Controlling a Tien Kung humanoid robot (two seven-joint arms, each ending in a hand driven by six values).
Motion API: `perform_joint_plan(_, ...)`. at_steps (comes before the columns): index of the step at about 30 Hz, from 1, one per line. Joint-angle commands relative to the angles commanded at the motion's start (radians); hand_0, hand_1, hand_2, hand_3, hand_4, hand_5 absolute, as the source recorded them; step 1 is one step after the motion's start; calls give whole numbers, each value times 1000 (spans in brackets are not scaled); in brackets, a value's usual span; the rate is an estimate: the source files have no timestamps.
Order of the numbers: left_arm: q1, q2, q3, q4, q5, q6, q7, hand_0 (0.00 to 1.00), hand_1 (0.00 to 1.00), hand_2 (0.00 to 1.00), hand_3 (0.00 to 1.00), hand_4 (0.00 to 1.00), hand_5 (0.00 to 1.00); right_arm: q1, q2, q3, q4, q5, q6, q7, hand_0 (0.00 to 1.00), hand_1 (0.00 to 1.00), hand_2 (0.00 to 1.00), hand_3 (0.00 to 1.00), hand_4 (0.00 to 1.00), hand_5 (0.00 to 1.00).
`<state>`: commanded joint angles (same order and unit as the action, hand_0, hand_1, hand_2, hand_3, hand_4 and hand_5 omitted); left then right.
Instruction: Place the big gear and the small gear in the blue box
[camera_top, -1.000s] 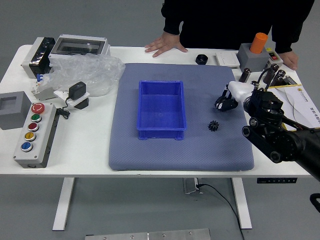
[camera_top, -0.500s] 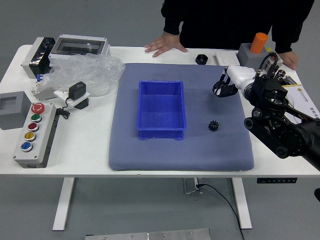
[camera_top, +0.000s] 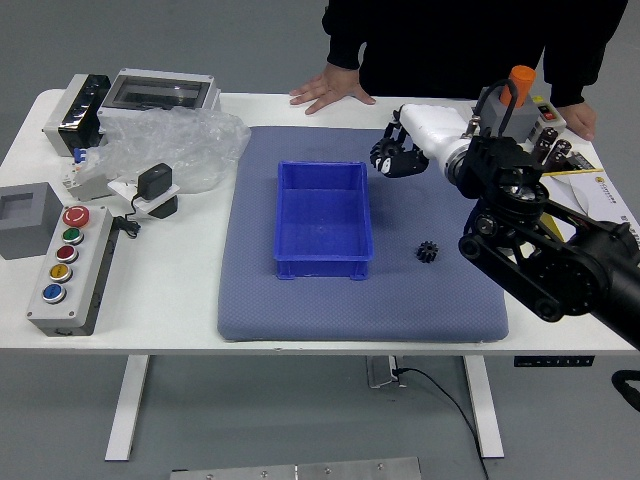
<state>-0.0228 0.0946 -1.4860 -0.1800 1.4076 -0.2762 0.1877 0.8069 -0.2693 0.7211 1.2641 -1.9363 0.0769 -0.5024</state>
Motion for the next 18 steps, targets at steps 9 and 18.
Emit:
perform_joint_plan(9, 4, -1, -2, 0, 7, -1, 3, 844, 809, 820, 856, 701, 276, -4, 84, -31, 0, 5, -11, 3, 510, 430, 448, 419, 635, 2)
perform_joint_plan(18, 5, -3, -3, 0, 11, -2, 3, 844, 808, 819, 855, 705, 276, -26, 134, -40, -17, 33, 1, 5, 615, 468, 515, 523, 584, 215)
